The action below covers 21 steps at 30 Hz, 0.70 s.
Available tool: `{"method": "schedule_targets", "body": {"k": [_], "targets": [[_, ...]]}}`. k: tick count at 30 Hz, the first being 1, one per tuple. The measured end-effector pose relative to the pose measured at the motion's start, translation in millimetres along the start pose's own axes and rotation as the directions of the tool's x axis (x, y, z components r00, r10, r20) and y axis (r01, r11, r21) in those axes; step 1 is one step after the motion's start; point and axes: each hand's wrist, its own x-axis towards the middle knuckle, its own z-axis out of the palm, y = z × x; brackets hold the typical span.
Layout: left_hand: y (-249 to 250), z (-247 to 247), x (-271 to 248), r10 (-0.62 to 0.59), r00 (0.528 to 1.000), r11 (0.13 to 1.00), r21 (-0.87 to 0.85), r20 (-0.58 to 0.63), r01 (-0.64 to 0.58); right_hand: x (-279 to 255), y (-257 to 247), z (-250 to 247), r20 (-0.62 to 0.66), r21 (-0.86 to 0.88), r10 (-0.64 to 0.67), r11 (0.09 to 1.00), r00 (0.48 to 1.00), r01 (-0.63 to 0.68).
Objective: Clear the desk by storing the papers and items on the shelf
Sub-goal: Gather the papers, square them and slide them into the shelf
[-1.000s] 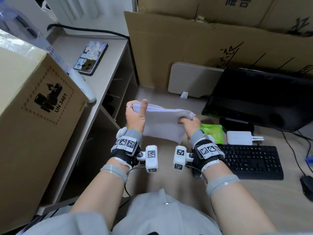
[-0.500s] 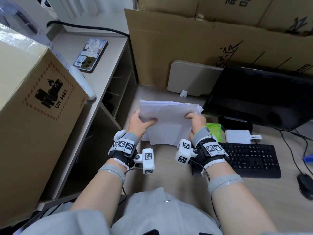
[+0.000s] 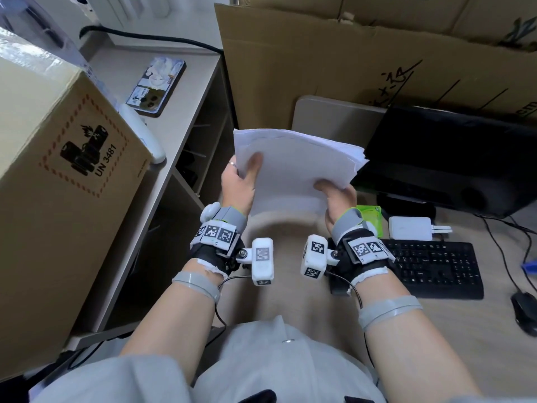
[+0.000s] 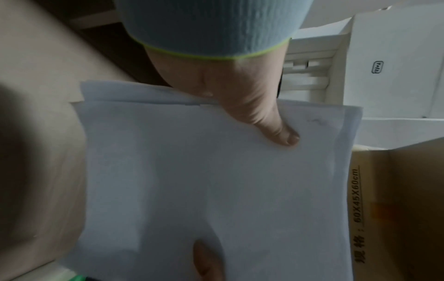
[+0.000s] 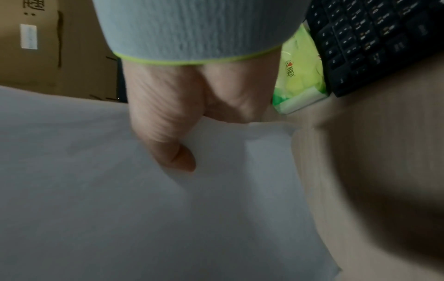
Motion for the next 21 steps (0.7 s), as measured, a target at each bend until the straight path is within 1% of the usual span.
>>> {"method": "schedule_targets", "body": {"k": [2,3,5,8,10,13,15,18,21], "targets": [[0.9,2.0,0.1,0.044,0.999,0.996,0.075,-0.007,-0.043,-1.1,0.4,1.6,-0.026,0.056,0.004,0.998,1.0,-0.003],[-1.4,1.9,-0.2,0.045,0.999,0.991,0.125,-0.01,-0.043,-1.6,2.9,2.4,-0.033,0.065,0.017,0.998,0.999,-0.015],[-17.2,-0.2,-3.9,-0.021,1.0,0.983,0.183,-0.001,0.021,-4.5,13.7,1.2,-0.04,0.023,0.061,0.998,0.997,-0.06],[-41.3,-7.0,-15.5,-0.152,0.988,0.95,0.27,-0.036,0.156,-9.7,37.1,-6.5,-0.09,-0.111,0.117,0.986,0.989,-0.127],[-51.2,-10.5,-17.8,-0.18,0.982,0.93,0.315,-0.061,0.19,-10.8,44.6,-9.6,-0.111,-0.126,0.125,0.982,0.986,-0.139],[-51.6,-10.2,-14.4,-0.22,0.975,0.949,0.221,-0.042,0.224,-7.9,44.6,-8.6,-0.098,-0.074,0.17,0.981,0.98,-0.178],[-51.4,-7.5,-14.0,-0.231,0.972,0.952,0.198,-0.034,0.233,-6.2,46.1,-8.0,-0.088,-0.037,0.218,0.974,0.972,-0.222],[-46.5,-3.1,-19.3,-0.192,0.981,0.966,0.166,-0.042,0.196,-6.6,48.3,-6.3,-0.125,0.035,0.257,0.966,0.958,-0.255],[-40.0,-3.3,-15.2,-0.148,0.988,0.978,0.145,-0.043,0.152,-4.0,47.7,-6.9,-0.164,0.087,0.228,0.973,0.96,-0.216]]}}
